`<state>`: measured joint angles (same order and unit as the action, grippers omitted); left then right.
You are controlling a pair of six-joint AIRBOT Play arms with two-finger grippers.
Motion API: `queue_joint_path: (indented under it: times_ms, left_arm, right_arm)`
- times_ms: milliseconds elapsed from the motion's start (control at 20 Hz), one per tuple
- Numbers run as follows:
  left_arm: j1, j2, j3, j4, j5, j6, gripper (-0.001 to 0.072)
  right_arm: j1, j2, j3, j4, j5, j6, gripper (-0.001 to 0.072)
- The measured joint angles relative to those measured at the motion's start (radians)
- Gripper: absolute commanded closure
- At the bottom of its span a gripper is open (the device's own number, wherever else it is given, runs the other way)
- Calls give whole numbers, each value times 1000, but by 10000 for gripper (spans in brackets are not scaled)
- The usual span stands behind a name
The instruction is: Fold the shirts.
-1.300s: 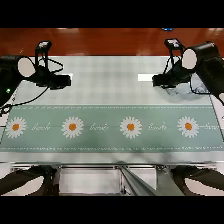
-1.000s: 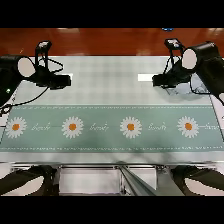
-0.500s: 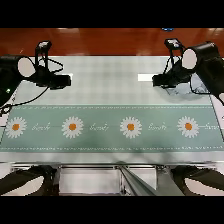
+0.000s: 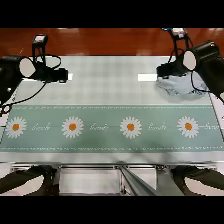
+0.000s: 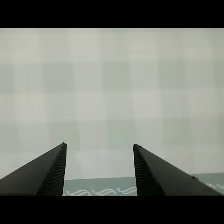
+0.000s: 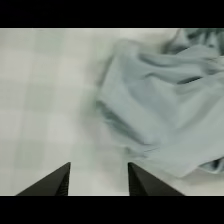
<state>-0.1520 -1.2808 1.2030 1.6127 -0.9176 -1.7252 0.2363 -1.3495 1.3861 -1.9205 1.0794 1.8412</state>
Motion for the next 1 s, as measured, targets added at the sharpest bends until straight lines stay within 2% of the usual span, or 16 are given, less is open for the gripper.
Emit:
queue_joint_path:
  times_ms: [150,400,600,650,700,750,800,1000]
  left_arm:
    - [74,29,-37,34,-1,-10,198]
    - [121,131,-212,-6,122,-14,199]
    - [121,154,-282,-26,174,-14,199]
    - [121,155,-289,-29,182,-14,199]
    - [121,156,-294,-29,183,-14,199]
    - [121,157,-298,-31,190,-14,199]
    - [120,158,-301,-32,193,-13,199]
    - [136,163,-299,-32,188,-13,200]
  right_arm:
    - [-142,-10,0,-27,-30,39,301]
    - [-375,-134,0,185,-72,5,302]
    - [-436,-270,6,293,-117,-5,307]
    - [-441,-304,15,315,-127,-3,341]
    - [-444,-336,27,339,-137,0,461]
    - [-445,-363,40,360,-142,0,619]
    - [-446,-388,56,384,-143,-1,690]
    - [-443,-429,135,483,-114,-61,691]
